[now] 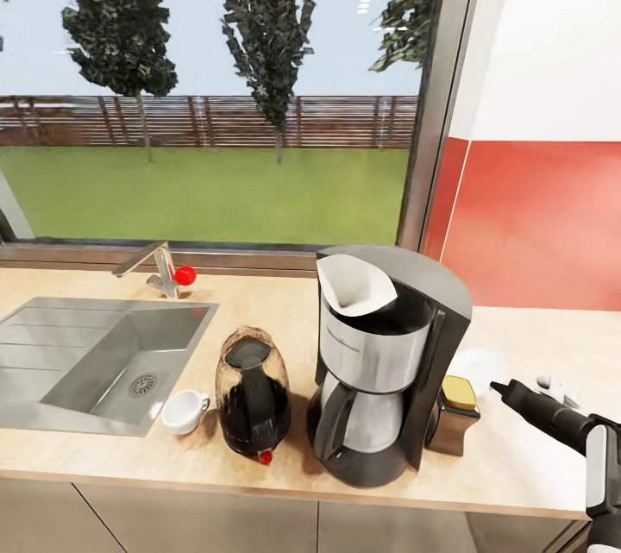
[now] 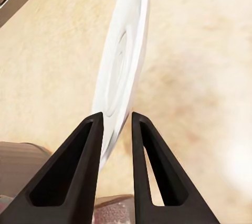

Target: Set up a coffee station on the kitchen countertop: keep the coffee maker on the countertop, move the bottle of coffee from the kitchen shelf to the counter next to the coffee maker, place a paper coffee filter on top of the coffee maker, put the saucer next to the coffee maker with the coffee cup on the saucer, and place the electric kettle next to the coffee maker.

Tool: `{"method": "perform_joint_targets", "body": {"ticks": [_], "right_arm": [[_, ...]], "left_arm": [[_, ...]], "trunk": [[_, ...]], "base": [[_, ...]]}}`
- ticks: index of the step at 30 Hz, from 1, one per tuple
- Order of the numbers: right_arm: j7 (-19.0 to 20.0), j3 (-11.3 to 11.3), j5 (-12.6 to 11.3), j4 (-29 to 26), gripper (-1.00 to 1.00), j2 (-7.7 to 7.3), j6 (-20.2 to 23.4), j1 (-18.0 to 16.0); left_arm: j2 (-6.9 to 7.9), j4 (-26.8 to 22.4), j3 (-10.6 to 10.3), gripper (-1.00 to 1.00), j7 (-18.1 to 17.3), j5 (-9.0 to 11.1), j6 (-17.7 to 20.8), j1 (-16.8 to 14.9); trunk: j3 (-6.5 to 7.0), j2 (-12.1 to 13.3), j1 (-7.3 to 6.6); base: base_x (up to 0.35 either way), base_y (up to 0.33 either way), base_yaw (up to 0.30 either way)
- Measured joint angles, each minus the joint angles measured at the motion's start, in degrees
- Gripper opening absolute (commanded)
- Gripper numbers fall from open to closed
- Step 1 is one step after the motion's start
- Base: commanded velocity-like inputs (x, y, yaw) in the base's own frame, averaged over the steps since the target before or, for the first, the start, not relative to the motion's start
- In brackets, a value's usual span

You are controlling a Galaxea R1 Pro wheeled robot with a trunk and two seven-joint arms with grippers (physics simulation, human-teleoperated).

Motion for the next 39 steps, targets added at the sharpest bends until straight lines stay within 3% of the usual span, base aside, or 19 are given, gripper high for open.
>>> {"method": "perform_joint_targets", "body": {"ticks": [15,16,39], "right_arm": [[0.0,0.04,0.0,0.0,-1.0,0.04,0.0,0.0],[0.0,0.04,0.0,0.0,1.0,0.04,0.0,-0.01],[0.0,0.02,-0.03,0.0,1.0,-0.01,0.02,-0.01]], "left_arm": [[0.02,0.0,0.0,1.0,0.01,0.0,0.0,0.0],[0.02,0.0,0.0,1.0,0.01,0.0,0.0,0.0],[0.0,0.0,0.0,1.0,0.01,0.0,0.0,0.0]], "trunk": [[0.0,0.0,0.0],[0.0,0.0,0.0],[0.0,0.0,0.0]], "base": [[0.03,0.049,0.0],[0.0,0.0,0.0],[0.0,0.0,0.0]]}}
